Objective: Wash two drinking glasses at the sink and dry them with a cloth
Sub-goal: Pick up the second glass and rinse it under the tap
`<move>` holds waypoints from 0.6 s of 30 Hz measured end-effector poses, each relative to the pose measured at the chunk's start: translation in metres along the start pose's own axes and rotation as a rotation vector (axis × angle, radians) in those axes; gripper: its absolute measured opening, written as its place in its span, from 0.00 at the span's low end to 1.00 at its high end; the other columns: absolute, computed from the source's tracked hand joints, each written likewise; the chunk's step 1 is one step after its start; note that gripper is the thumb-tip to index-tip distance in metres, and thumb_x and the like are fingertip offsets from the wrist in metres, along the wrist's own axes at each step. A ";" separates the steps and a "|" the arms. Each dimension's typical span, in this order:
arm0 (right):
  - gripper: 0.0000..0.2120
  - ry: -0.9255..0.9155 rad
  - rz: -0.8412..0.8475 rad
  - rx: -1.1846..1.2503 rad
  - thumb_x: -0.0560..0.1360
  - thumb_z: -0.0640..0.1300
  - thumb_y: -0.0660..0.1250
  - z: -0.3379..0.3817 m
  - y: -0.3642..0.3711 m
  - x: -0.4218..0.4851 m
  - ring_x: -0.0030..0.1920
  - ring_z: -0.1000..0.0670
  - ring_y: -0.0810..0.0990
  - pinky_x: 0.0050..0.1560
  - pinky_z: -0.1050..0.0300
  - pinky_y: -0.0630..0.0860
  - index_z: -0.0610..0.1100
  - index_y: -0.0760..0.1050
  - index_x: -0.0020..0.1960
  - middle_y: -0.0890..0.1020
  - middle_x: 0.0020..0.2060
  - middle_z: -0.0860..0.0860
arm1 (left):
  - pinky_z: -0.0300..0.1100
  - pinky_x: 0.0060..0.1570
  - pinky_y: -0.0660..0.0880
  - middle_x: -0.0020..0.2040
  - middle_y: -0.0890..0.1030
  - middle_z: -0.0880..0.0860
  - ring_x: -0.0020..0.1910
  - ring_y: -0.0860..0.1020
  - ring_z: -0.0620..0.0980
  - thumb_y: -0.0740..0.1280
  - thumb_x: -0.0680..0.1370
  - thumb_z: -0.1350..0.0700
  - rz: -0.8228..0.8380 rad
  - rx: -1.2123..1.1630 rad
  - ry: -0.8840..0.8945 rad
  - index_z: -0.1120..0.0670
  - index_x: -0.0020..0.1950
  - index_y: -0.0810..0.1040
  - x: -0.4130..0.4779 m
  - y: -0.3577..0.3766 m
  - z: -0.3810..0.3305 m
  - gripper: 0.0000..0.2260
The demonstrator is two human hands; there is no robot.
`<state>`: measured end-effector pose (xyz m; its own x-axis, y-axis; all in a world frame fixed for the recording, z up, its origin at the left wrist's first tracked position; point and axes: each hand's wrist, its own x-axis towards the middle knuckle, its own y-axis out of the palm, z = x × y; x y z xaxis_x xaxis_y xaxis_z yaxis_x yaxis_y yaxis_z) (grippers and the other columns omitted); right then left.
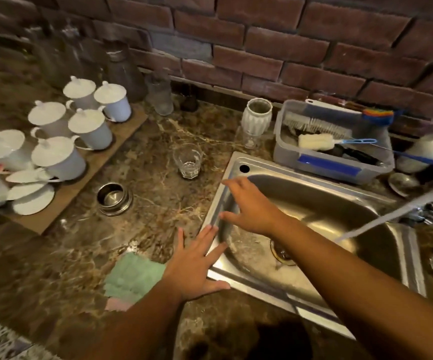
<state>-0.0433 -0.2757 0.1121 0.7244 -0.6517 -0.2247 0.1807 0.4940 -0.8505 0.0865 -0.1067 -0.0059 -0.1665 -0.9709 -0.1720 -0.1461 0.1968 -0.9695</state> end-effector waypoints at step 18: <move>0.50 -0.124 0.143 -0.189 0.70 0.51 0.77 0.042 0.001 0.183 0.76 0.35 0.61 0.72 0.40 0.68 0.54 0.48 0.81 0.55 0.78 0.42 | 0.75 0.71 0.48 0.82 0.58 0.57 0.82 0.50 0.54 0.58 0.69 0.22 -0.084 -0.052 0.006 0.45 0.76 0.68 0.003 0.006 0.006 0.42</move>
<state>0.1176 -0.3708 0.0901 0.8118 -0.5017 -0.2987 -0.0483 0.4520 -0.8907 0.0914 -0.1089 -0.0130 -0.1576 -0.9835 -0.0888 -0.2098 0.1212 -0.9702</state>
